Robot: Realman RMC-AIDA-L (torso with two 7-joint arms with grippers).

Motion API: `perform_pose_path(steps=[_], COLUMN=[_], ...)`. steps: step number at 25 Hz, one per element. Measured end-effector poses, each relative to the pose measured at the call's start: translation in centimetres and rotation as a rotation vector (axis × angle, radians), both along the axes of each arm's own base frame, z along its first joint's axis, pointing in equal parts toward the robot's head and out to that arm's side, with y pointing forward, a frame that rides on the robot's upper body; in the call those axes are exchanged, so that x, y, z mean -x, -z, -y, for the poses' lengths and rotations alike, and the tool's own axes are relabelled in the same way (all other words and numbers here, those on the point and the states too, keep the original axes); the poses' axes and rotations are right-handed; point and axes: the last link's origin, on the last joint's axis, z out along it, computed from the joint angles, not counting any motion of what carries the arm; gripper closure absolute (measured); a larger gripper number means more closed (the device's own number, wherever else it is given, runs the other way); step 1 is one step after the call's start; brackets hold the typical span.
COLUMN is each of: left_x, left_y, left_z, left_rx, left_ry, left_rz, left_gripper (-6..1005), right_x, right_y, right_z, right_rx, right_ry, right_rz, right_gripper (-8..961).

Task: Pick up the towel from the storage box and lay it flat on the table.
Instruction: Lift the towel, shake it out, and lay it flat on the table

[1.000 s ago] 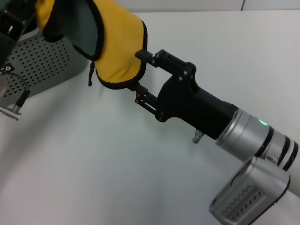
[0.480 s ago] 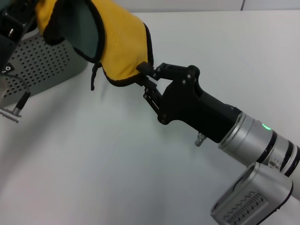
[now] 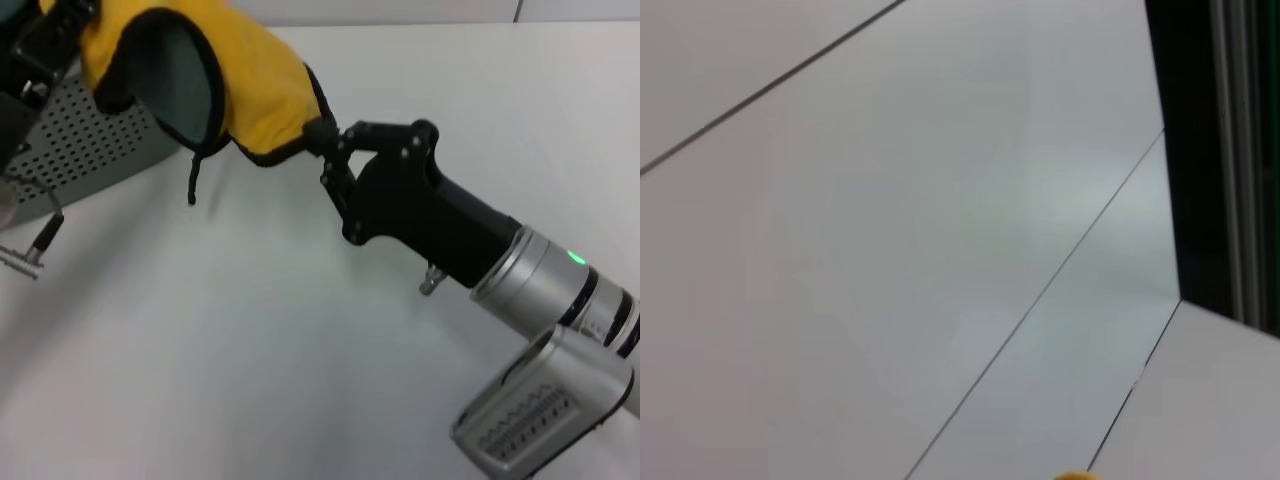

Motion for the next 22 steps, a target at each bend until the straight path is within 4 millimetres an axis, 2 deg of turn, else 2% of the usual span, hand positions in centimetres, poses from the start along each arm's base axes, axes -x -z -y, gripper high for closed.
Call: perform_pose_path(steps=[5, 10, 16, 22], left_x=[1.2, 3.0, 3.8, 4.6], left_y=[1.0, 1.9, 3.8, 5.8], left_z=[0.5, 1.1, 1.5, 1.7], left_rx=[0.047, 0.076, 0.072, -0.005], left_ry=[-0.036, -0.117, -0.107, -0.131], left_rz=[-0.1, -0.19, -0.385, -0.548], left_gripper=[944, 773, 734, 699], right_x=[1.5, 3.7, 6.6, 8.2], right_y=[-1.7, -4.9, -8.4, -9.9], right_z=[-1.1, -2.8, -4.0, -4.4], right_rx=[-0.026, -0.063, -0.079, -0.038], right_ry=[0.016, -0.003, -0.05, -0.091], right_rz=[-0.094, -0.222, -0.306, -0.302], right_gripper=[937, 937, 938, 938])
